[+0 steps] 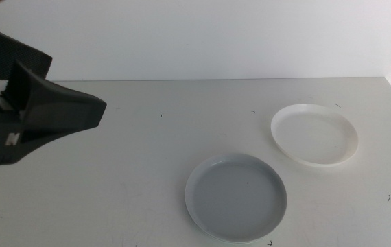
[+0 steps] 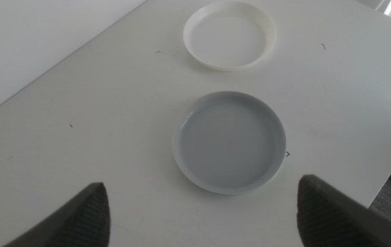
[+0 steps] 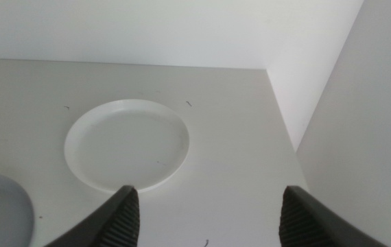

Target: Stack the three bowls on top of each other.

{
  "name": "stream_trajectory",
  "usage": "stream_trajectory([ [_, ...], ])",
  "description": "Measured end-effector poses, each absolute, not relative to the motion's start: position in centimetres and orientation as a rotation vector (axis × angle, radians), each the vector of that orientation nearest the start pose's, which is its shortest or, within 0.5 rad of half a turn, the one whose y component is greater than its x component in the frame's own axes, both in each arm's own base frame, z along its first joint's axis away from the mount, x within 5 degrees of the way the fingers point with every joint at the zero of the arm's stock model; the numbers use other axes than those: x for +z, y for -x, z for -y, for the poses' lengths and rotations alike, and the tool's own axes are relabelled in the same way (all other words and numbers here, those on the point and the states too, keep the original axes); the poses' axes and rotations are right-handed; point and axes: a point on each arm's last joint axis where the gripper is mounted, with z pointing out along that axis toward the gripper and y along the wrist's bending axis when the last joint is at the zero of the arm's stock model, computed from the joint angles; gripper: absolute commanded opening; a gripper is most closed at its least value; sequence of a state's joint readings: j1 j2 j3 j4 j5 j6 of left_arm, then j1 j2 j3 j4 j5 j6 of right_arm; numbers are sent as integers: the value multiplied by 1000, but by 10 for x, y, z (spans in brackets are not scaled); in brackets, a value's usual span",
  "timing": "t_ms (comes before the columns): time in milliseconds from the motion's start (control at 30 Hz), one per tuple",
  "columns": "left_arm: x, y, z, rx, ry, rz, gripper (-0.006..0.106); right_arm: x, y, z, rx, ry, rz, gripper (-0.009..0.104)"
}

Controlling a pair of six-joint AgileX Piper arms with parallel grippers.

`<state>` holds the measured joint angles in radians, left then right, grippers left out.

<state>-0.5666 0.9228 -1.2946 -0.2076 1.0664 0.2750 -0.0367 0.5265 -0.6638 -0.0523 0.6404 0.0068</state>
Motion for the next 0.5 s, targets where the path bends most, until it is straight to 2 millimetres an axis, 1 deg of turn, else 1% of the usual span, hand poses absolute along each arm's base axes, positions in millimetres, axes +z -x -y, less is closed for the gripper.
stream_trajectory([
  [133, 452, -117, 94, -421, -889, -2000, 105, 366, -122, 6, 15, -147, -2068, 52],
  [233, 452, -117, 94, -421, -889, -2000, 105, 383, -141, 7, 45, -216, -2136, 52],
  [367, 452, -117, 94, -421, -889, -2000, 105, 399, -168, 8, 49, -250, -2246, 52],
  [500, 452, -117, 94, -421, -889, -2000, 105, 412, -196, 9, 53, -287, -2343, 52],
])
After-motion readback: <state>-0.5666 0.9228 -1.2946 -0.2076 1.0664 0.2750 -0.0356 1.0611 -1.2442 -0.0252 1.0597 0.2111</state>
